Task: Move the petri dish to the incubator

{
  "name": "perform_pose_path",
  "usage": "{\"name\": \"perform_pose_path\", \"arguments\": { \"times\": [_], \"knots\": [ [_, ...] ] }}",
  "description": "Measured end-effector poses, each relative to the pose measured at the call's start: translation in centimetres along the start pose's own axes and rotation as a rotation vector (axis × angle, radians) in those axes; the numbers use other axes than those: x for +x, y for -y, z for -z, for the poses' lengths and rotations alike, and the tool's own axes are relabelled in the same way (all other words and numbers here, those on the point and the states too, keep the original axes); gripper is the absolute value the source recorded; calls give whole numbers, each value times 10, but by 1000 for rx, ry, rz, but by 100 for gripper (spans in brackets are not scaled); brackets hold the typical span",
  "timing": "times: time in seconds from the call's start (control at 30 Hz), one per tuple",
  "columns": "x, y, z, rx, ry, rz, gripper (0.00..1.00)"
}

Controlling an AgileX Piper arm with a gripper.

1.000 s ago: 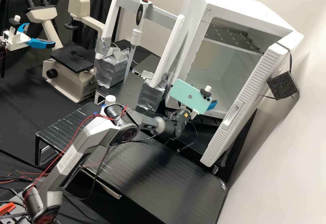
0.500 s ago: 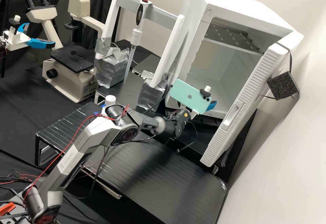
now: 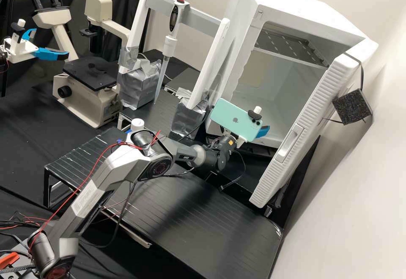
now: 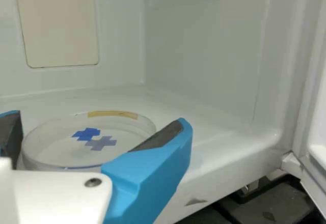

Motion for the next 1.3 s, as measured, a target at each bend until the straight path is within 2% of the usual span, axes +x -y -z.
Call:
{"name": "perform_pose_path", "arguments": {
  "times": [0.3,0.53,0.7,0.93,1.1,1.3],
  "knots": [
    [-11,1,3,6,-9,9,100],
    [-37,-6,-3,8,-17,5,100],
    [-62,-11,-10,31,0,-9,100],
    [-99,-11,-11,85,15,-44,100],
    [-128,-10,-8,61,7,-90,100],
    [-156,-4,-8,68,3,-125,100]
  ]
}}
